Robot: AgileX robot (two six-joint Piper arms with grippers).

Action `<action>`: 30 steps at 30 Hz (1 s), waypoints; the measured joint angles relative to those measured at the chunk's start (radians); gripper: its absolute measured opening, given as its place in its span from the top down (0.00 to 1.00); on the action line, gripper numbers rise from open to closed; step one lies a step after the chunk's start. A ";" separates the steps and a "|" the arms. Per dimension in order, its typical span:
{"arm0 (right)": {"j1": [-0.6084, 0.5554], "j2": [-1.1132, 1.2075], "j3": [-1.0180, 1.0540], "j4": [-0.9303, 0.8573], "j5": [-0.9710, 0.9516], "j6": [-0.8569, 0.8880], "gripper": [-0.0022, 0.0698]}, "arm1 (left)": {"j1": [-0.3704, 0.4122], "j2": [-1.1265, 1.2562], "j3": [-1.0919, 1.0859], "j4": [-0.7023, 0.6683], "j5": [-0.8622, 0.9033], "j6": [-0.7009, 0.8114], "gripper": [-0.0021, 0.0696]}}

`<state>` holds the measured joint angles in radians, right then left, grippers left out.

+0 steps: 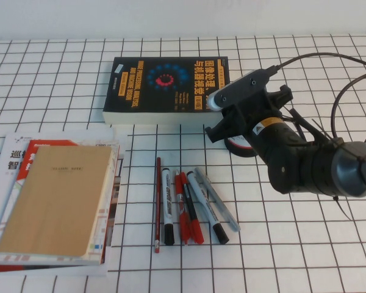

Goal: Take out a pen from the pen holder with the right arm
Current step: 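Take a marker out of the pen holder and lay it on the table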

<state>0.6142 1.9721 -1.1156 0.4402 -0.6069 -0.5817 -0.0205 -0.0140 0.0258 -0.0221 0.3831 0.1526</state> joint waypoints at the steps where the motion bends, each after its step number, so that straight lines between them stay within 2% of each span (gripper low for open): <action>1: 0.000 0.001 -0.001 0.000 -0.003 -0.003 0.71 | 0.000 0.000 0.000 0.000 0.000 0.000 0.98; 18: 0.000 0.006 -0.007 -0.002 -0.019 -0.006 0.74 | 0.000 0.000 0.000 0.000 0.000 0.000 0.98; 24: 0.000 -0.006 -0.007 -0.002 0.045 -0.003 0.66 | 0.000 0.000 0.000 0.000 0.000 0.000 0.98; 30: 0.000 -0.015 -0.007 0.000 0.072 0.001 0.65 | 0.000 0.000 0.000 0.000 0.000 0.000 0.98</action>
<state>0.6139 1.9568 -1.1223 0.4399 -0.5352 -0.5809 -0.0205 -0.0140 0.0258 -0.0221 0.3831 0.1526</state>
